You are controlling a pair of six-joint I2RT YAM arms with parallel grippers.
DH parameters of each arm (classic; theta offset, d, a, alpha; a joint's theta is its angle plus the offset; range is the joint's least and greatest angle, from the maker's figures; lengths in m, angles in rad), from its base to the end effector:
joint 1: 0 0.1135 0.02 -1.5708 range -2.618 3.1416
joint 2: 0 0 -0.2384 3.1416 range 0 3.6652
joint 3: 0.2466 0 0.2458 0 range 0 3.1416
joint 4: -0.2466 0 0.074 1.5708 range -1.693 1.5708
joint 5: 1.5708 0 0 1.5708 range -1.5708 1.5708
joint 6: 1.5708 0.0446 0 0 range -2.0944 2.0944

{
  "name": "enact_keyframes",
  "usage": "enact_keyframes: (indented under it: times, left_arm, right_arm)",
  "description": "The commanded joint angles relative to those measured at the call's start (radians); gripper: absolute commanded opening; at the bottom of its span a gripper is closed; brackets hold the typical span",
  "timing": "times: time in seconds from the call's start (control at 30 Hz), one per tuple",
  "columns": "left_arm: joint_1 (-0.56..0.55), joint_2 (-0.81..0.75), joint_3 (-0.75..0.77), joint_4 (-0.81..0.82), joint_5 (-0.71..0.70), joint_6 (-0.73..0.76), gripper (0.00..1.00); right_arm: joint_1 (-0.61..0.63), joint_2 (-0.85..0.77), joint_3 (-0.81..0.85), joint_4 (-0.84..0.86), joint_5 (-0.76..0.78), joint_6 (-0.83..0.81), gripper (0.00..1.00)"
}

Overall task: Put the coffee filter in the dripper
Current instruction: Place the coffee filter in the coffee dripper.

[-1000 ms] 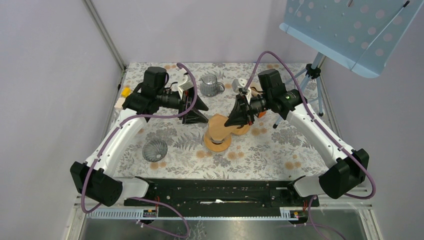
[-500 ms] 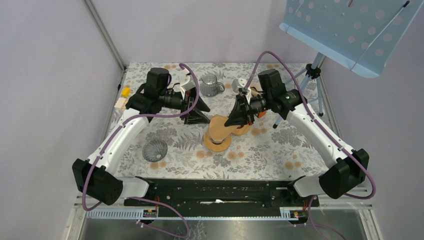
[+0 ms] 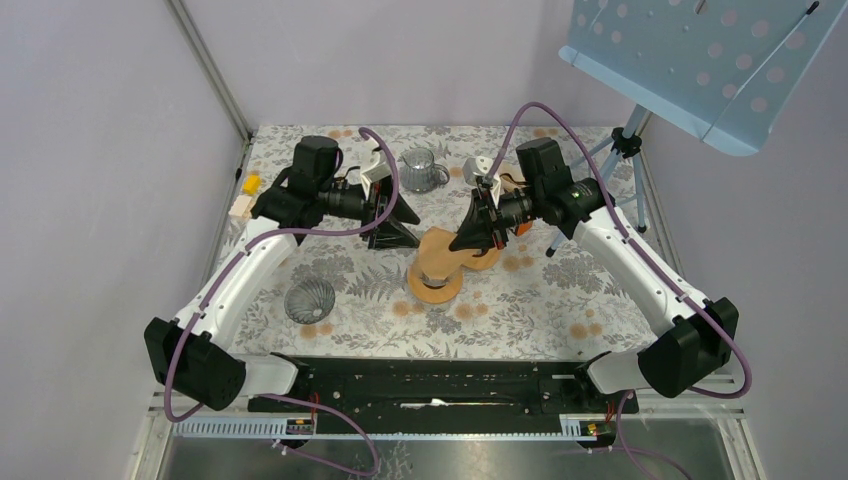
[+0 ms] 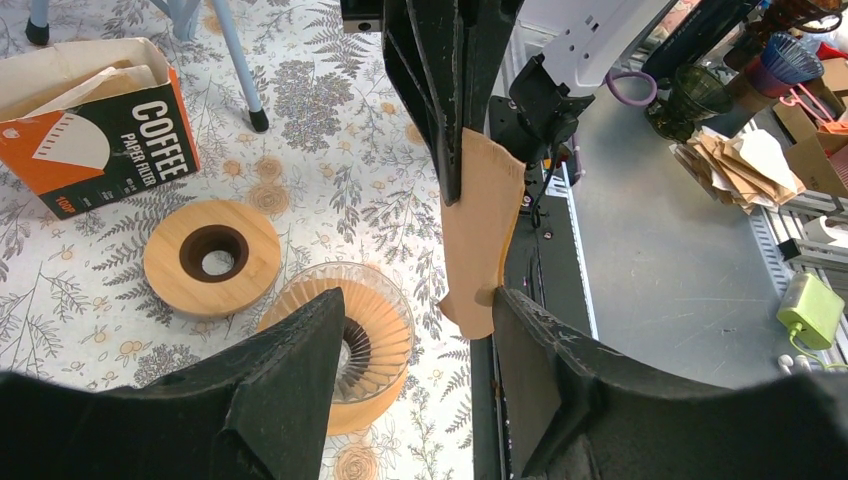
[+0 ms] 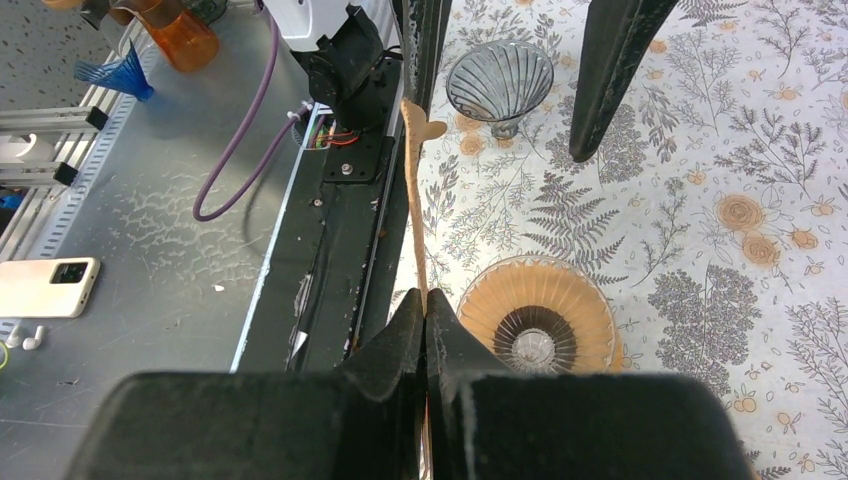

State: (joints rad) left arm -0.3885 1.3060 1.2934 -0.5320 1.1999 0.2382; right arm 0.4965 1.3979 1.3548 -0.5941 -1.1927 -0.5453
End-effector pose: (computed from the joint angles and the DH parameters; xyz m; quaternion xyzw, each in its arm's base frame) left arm 0.2377 -0.1422 0.3539 0.4853 0.5986 -0.5209 0.3671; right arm 0.2374 0.1757 0.3442 -0.5869 0.5151 0.4923 0.3845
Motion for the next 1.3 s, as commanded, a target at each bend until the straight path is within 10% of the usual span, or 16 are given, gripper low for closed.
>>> enact_keyframes:
  times: [0.0, 1.27]
  left_arm:
    - [-0.001, -0.037, 0.003, -0.019, 0.007, 0.06, 0.6]
    - [0.0, 0.004, -0.01, 0.008, 0.015, 0.104, 0.61]
  right_arm:
    - [0.005, -0.001, 0.044, -0.004, 0.002, -0.013, 0.0]
    - [0.005, 0.005, 0.044, 0.042, -0.043, 0.044, 0.0]
